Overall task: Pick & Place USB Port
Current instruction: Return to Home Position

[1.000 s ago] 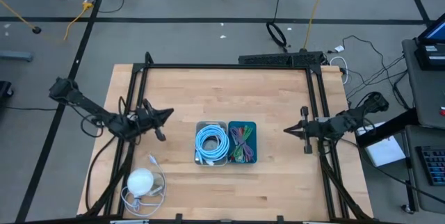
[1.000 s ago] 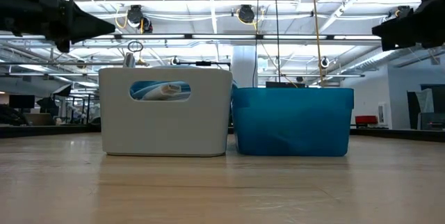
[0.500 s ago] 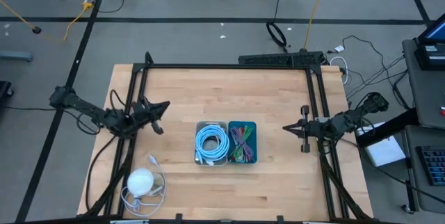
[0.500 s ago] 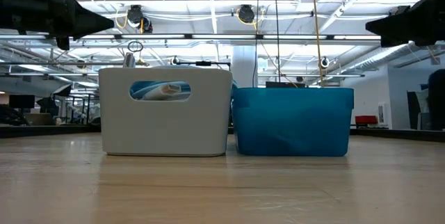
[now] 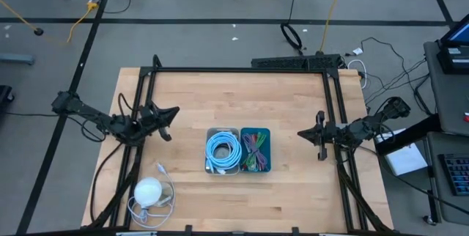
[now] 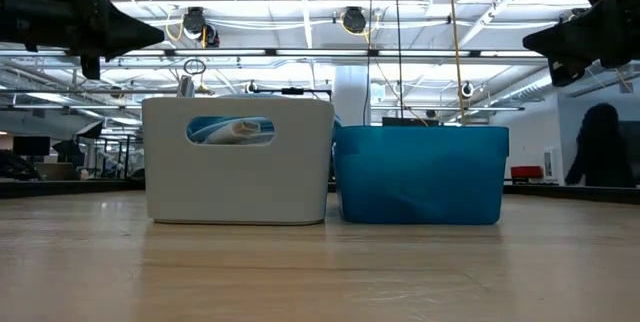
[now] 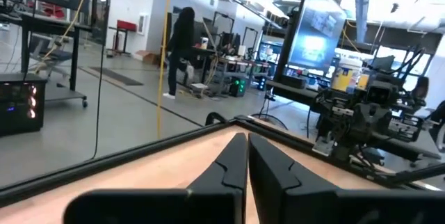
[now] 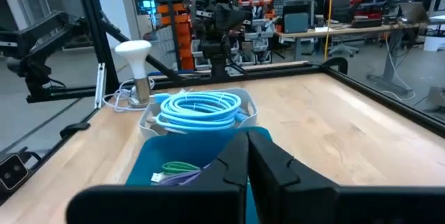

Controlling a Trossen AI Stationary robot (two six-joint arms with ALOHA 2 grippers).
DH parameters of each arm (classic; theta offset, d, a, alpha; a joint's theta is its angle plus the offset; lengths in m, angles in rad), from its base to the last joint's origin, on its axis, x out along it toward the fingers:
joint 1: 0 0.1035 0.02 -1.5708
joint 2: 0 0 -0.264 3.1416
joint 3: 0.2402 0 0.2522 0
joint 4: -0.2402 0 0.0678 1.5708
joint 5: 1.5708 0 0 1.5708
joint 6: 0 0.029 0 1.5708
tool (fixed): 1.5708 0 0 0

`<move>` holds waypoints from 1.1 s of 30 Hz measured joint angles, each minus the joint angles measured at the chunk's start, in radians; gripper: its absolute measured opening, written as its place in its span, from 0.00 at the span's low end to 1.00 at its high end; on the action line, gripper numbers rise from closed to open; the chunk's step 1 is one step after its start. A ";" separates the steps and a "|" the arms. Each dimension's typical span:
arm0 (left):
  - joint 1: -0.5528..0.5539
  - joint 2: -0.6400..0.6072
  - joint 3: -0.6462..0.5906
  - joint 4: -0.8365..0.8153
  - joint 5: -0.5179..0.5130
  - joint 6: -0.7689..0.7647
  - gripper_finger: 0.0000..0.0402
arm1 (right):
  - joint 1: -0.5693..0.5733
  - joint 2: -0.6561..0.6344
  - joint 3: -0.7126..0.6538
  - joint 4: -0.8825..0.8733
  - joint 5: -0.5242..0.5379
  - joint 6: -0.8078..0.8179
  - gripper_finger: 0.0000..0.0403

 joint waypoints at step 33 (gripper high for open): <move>0.000 0.000 0.000 0.002 0.000 -0.001 0.06 | 0.000 0.000 0.001 0.000 -0.001 0.000 0.00</move>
